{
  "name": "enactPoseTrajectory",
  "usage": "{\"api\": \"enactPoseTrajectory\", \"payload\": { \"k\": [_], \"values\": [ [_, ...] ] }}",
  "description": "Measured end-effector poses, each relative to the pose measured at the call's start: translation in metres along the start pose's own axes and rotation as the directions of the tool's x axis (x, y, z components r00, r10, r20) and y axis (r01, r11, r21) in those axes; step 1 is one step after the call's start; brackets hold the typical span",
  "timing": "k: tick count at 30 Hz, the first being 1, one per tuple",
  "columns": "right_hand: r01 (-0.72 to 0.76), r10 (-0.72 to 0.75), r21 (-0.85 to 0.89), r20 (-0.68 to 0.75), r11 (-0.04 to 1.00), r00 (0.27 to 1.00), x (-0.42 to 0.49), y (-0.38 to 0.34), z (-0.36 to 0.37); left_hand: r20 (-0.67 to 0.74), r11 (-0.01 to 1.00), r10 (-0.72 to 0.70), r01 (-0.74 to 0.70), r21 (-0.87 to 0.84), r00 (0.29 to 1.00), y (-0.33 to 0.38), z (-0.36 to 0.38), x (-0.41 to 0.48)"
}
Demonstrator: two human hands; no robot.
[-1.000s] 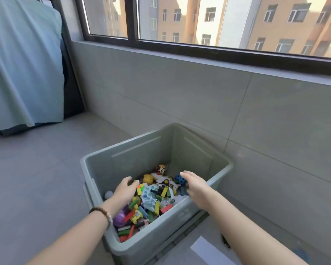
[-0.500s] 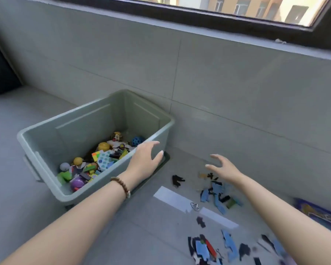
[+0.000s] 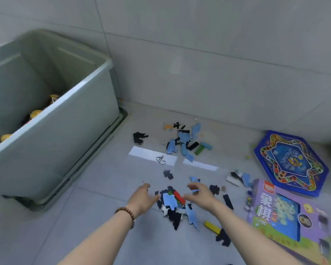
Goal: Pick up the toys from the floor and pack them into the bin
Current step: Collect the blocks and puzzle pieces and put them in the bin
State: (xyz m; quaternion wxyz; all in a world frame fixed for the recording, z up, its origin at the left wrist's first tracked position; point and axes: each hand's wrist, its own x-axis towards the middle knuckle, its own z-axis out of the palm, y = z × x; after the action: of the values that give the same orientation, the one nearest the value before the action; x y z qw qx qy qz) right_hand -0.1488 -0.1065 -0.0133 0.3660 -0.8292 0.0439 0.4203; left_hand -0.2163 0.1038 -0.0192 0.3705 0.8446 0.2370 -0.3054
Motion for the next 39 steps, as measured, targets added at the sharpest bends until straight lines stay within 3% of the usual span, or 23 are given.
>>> {"api": "enactPoseTrajectory", "payload": {
  "k": [3,7,13,15,25,27,32,39],
  "values": [
    [0.006,-0.006,-0.013,0.024,1.000,1.000,0.018,0.012,0.025,-0.001,0.999,-0.017,0.017,-0.049,1.000,-0.011,0.028,0.013],
    [0.043,-0.049,-0.098,-0.059,0.994,0.997,0.034,0.017,0.044,-0.057,0.965,-0.009,-0.007,-0.261,0.998,-0.016,0.050,0.026],
    [0.046,-0.061,-0.101,-0.149,0.994,0.987,0.044,0.020,0.052,-0.047,0.757,-0.134,0.071,-0.650,0.990,-0.018,0.065,0.035],
    [0.037,-0.048,-0.067,-0.176,0.997,0.983,0.046,0.021,0.053,-0.025,0.703,-0.151,0.090,-0.705,0.988,-0.013,0.065,0.036],
    [0.101,-0.131,-0.170,-0.171,0.980,0.977,0.050,0.025,0.052,-0.039,0.835,-0.076,0.043,-0.548,0.996,-0.011,0.067,0.042],
    [0.113,-0.130,-0.104,-0.178,0.988,0.975,0.050,0.028,0.052,-0.047,0.851,-0.093,0.055,-0.522,0.995,-0.011,0.068,0.042],
    [0.137,-0.081,0.262,-0.213,0.955,0.974,0.049,0.027,0.041,-0.073,0.859,-0.074,0.026,-0.511,0.995,-0.010,0.068,0.045],
    [0.147,-0.034,0.431,-0.259,0.890,0.965,0.046,0.026,0.021,-0.104,0.810,-0.145,0.058,-0.583,0.984,0.001,0.067,0.055]
  ]
}}
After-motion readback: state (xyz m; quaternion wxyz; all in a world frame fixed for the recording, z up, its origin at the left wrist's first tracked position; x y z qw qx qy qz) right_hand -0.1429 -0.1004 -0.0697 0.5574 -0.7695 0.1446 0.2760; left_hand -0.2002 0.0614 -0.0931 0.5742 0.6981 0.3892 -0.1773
